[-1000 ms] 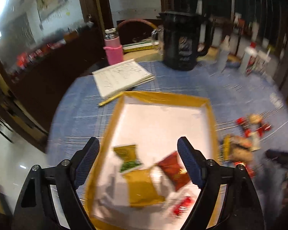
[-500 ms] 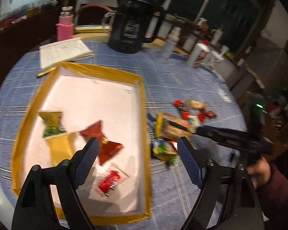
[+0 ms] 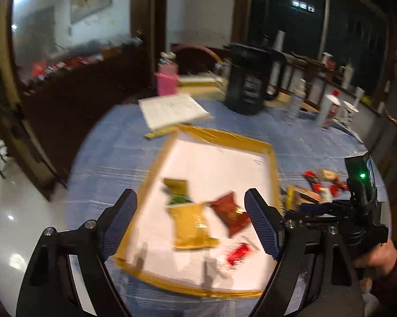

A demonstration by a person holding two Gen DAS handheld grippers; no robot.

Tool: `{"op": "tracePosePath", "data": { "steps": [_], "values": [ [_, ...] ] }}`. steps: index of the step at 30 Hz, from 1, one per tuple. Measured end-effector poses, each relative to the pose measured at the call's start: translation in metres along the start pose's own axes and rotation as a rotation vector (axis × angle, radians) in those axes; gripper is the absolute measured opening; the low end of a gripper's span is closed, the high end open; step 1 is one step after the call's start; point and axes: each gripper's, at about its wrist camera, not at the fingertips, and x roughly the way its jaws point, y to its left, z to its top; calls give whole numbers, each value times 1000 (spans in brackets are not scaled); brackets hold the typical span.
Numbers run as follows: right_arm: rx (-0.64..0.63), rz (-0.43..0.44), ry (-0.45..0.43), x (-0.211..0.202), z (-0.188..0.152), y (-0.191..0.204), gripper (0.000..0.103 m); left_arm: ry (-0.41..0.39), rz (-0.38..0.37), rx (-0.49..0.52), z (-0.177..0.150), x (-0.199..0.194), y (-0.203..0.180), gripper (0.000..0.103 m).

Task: Organize snacks
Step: 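Withdraw both open tools from the tray toward the remaining snacks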

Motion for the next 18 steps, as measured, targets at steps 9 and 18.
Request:
{"op": "tracePosePath", "data": {
  "steps": [9, 18],
  "values": [
    [-54, -108, 90, 40, 23, 29, 25, 9, 22, -25, -5, -1, 28, 84],
    [102, 30, -46, -23, 16, -60, 48, 74, -123, -38, 0, 16, 17, 84]
  ]
}}
